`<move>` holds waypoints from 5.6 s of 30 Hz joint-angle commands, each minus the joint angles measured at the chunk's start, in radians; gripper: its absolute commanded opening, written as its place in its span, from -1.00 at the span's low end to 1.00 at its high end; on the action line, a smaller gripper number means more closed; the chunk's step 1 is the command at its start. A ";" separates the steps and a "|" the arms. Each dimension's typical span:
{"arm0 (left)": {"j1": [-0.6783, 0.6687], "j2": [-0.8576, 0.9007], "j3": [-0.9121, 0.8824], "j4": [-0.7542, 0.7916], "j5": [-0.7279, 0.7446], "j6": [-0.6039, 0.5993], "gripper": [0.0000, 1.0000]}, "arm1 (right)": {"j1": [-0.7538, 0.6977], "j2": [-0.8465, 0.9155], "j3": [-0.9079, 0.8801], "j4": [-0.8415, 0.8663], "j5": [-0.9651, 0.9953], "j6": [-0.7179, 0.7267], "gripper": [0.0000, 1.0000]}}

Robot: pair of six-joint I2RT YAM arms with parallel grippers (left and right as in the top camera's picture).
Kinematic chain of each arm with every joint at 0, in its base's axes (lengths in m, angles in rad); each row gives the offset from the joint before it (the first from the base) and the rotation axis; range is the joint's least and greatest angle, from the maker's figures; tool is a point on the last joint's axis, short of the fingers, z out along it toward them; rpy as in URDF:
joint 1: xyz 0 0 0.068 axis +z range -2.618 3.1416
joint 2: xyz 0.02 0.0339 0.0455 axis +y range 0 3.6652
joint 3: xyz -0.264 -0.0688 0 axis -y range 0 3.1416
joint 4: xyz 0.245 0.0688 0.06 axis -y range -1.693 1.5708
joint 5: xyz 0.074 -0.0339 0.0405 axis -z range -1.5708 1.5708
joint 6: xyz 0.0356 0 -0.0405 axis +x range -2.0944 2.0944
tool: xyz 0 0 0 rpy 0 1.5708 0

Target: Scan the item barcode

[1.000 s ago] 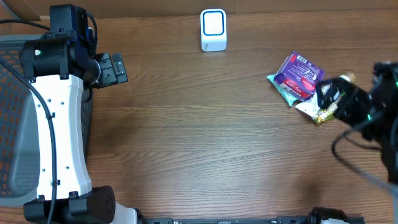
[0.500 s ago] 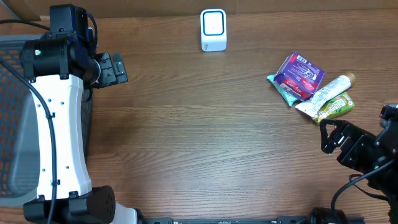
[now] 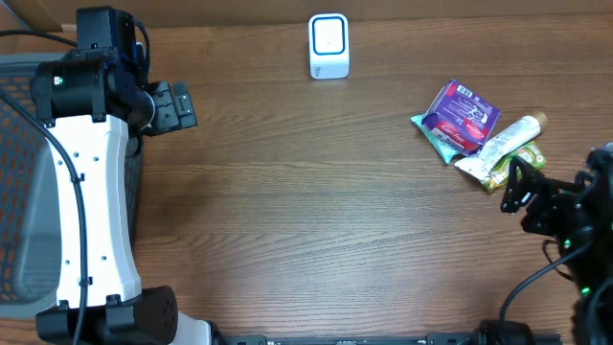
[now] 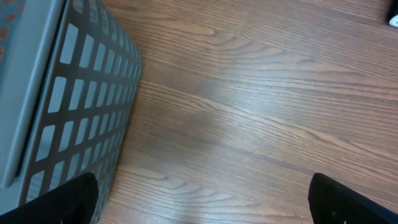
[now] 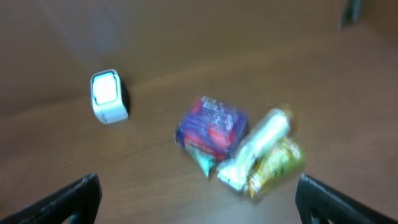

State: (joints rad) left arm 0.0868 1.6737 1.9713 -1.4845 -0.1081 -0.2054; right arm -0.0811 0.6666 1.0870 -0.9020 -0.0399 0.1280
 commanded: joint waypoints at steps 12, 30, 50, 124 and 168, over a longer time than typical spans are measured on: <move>-0.002 0.000 0.000 0.000 0.002 0.019 0.99 | 0.106 -0.520 -0.834 0.682 -0.015 -0.118 1.00; -0.002 0.000 0.000 0.000 0.002 0.019 0.99 | 0.144 -0.665 -1.079 0.828 -0.051 -0.117 1.00; -0.002 0.000 0.000 0.000 0.002 0.019 0.99 | 0.143 -0.664 -1.079 0.827 -0.051 -0.117 1.00; -0.113 -1.671 -1.967 1.415 0.211 0.381 0.99 | 0.143 -0.664 -1.079 0.827 -0.051 -0.117 1.00; -0.113 -1.668 -1.966 1.415 0.209 0.381 0.99 | 0.143 -0.664 -1.079 0.827 -0.051 -0.117 1.00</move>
State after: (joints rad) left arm -0.0200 0.0174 0.0086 -0.0669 0.1154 0.1608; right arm 0.0551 0.0128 0.0185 -0.0795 -0.0895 0.0181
